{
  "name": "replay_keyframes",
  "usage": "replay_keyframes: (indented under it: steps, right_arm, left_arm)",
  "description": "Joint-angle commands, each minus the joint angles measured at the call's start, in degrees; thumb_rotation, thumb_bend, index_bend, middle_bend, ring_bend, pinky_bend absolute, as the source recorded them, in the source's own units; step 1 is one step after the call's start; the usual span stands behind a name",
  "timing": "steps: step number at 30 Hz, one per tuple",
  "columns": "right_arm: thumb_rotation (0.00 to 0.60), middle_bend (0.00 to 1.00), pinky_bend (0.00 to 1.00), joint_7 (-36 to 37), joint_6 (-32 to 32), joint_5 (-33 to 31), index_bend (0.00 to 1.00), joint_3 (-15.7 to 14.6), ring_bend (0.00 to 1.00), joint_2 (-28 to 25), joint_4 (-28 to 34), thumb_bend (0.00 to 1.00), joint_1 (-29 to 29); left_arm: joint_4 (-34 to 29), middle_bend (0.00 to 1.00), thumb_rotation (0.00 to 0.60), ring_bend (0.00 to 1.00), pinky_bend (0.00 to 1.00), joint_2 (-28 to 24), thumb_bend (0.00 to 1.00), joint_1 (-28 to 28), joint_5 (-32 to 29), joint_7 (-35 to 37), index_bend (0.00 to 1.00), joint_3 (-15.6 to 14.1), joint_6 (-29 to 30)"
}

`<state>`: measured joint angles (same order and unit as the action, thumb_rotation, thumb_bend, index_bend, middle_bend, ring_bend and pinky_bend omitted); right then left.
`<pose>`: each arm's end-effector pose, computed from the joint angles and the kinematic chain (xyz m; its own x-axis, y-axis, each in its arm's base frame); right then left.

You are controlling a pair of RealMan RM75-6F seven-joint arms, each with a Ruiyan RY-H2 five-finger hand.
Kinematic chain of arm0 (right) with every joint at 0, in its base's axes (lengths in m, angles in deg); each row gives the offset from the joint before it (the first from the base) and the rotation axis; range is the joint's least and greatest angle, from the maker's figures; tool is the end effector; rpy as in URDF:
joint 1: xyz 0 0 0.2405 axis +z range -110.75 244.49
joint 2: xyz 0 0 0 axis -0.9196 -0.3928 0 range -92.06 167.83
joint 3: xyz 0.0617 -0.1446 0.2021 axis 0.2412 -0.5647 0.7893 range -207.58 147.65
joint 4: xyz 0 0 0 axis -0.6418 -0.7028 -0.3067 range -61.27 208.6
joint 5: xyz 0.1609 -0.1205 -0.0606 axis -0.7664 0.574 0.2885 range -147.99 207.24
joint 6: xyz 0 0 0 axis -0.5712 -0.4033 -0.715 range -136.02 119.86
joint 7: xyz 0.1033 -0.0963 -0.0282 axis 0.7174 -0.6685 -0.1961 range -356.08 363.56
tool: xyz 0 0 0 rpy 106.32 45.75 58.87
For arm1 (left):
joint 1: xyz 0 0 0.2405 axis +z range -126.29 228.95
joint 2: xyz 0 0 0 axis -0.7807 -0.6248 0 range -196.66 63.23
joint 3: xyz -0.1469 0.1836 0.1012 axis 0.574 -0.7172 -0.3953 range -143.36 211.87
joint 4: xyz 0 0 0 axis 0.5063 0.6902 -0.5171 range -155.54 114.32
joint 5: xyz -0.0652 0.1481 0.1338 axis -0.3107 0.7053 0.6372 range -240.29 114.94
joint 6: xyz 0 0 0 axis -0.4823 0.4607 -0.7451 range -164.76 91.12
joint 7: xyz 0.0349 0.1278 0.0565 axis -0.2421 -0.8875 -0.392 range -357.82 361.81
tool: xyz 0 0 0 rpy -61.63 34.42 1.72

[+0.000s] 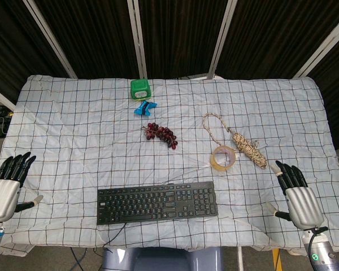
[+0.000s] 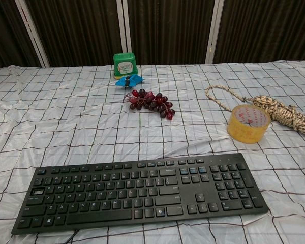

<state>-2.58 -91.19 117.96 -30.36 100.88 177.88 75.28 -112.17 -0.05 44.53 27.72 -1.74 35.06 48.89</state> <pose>-0.2592 -0.1813 0.1351 0.3373 -0.0807 0.9379 -0.9373 -0.1218 0.3266 -0.2957 0.1830 0.1384 0.4346 0.0089 0.9006 0.8948 -0.1181 -0.4306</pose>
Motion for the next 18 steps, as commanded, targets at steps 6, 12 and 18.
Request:
replay_keyframes:
  steps: [6, 12, 18]
  right_arm:
    - [0.6, 0.0, 0.0, 0.1, 0.4, -0.1, 0.0, 0.0, 0.0, -0.3, 0.0, 0.17, -0.2]
    - [0.6, 0.0, 0.01, -0.2, 1.9, 0.3, 0.0, -0.4, 0.0, -0.5, 0.5, 0.17, 0.2]
    - [0.6, 0.47, 0.49, -0.7, 4.0, 2.2, 0.0, -1.5, 0.45, -0.8, 1.7, 0.18, 0.9]
  left_arm:
    - [-0.2, 0.0, 0.6, 0.0, 0.0, 0.0, 0.09, -0.3, -0.4, 0.0, 0.0, 0.1, -0.6]
    - [-0.4, 0.0, 0.6, 0.0, 0.0, 0.0, 0.09, -0.1, -0.7, 0.5, 0.0, 0.2, -0.4]
    - [-0.5, 0.0, 0.6, 0.0, 0.0, 0.0, 0.09, 0.0, -0.7, 0.4, 0.0, 0.2, -0.3]
